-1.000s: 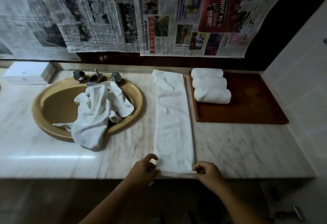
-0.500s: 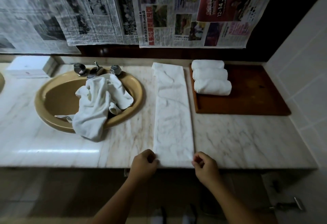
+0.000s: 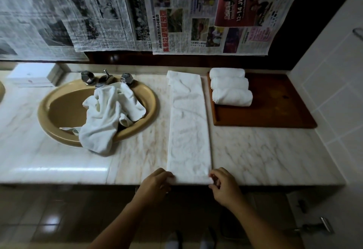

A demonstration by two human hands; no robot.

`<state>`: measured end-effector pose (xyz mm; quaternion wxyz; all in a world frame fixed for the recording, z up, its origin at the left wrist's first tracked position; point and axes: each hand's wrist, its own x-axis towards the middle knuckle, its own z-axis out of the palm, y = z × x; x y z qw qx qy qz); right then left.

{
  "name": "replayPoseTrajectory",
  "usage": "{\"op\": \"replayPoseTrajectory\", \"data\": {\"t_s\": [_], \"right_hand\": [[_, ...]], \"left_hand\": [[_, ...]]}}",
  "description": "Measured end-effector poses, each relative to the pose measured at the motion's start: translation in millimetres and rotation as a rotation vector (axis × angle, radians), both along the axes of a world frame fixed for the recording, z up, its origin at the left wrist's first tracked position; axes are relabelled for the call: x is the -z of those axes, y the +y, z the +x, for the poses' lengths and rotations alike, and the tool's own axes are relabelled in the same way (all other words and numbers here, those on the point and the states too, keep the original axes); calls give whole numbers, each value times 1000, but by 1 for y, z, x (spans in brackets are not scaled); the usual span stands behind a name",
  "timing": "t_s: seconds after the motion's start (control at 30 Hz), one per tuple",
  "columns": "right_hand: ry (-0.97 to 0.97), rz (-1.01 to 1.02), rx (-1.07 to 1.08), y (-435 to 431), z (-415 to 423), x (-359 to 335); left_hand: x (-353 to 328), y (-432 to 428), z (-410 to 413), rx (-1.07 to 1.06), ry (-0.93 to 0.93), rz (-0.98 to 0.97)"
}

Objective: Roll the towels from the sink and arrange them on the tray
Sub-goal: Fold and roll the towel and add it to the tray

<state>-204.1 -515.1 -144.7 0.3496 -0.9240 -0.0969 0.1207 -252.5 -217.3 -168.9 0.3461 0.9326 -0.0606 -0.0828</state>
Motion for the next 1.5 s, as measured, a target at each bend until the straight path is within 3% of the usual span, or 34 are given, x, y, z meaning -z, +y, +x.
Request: {"op": "replayPoseTrajectory", "data": {"t_s": [0.23, 0.57, 0.9, 1.1, 1.33, 1.5], "right_hand": [[49, -34, -13, -1, 6, -5], [225, 17, 169, -1, 23, -3], [177, -101, 212, 12, 26, -14], [148, -79, 244, 19, 20, -19], [54, -65, 114, 6, 16, -5], [-12, -62, 46, 2, 17, -8]], "left_hand": [[-3, -2, 11, -16, 18, -3], [2, -11, 17, -253, 16, -85], [-15, -22, 26, -373, 117, -136], [-12, -21, 24, -301, -23, -16], [5, -16, 12, -272, -159, -159], [3, -8, 8, -121, -196, -81]]}}
